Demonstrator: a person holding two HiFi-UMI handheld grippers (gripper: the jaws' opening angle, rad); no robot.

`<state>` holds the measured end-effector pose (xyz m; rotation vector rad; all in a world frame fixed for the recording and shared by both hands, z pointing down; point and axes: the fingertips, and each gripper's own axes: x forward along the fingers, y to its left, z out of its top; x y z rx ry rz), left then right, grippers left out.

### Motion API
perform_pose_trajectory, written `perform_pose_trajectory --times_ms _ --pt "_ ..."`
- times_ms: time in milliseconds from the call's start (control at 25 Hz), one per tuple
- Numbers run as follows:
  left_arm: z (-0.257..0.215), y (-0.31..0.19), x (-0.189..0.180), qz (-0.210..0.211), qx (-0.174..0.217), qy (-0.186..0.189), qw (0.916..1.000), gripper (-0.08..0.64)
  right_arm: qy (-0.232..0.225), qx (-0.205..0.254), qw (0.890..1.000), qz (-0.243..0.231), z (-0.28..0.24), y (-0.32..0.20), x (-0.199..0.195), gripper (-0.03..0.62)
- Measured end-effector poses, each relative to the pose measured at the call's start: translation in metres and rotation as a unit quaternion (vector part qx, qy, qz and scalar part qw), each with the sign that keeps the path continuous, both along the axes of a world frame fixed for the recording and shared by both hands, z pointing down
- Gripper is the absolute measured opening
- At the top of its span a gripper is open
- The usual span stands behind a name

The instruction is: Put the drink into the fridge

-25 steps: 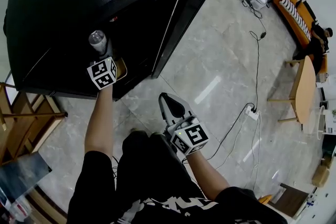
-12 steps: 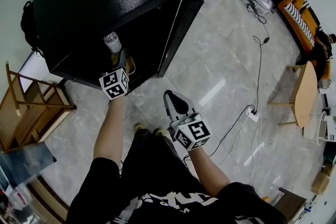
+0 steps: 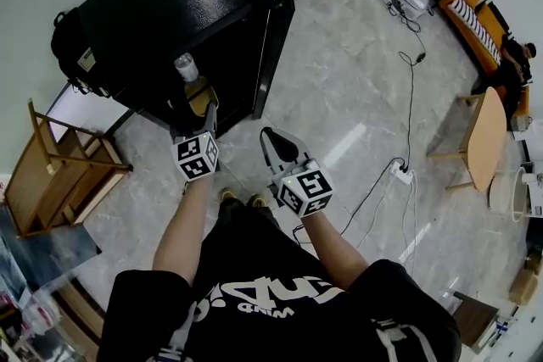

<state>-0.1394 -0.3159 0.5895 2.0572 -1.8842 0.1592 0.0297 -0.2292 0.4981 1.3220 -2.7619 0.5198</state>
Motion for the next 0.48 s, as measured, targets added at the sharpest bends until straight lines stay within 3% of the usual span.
perform_pose_trajectory --times_ms 480 --pt "-0.070 0.090 0.022 0.065 0.012 0.027 0.9975 0.313 0.011 0.003 1.000 -0.014 -0.025 0.024 0.003 0.015"
